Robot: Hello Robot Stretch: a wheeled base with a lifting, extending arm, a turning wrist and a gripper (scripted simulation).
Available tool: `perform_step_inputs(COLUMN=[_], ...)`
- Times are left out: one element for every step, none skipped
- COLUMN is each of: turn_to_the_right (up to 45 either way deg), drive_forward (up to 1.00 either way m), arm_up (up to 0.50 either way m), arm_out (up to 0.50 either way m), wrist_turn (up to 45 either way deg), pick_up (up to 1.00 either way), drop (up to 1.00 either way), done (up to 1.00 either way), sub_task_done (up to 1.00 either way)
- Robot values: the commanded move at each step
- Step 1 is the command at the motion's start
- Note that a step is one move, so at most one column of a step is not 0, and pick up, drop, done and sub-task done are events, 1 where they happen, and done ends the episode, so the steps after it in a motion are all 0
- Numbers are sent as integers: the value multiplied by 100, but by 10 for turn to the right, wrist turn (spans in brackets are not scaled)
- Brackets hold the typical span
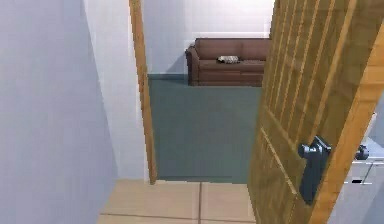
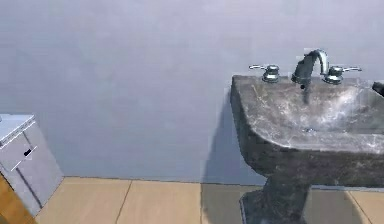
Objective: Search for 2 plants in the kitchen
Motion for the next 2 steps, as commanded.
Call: perform_step_inputs(turn_to_the_right=[0,0], drive_forward=[100,80], arm_up=[0,0], arm_out=[0,0], wrist_turn=[0,0], pick_up=[0,0], drop=[0,0], done=[0,0], sub_task_done=[0,0])
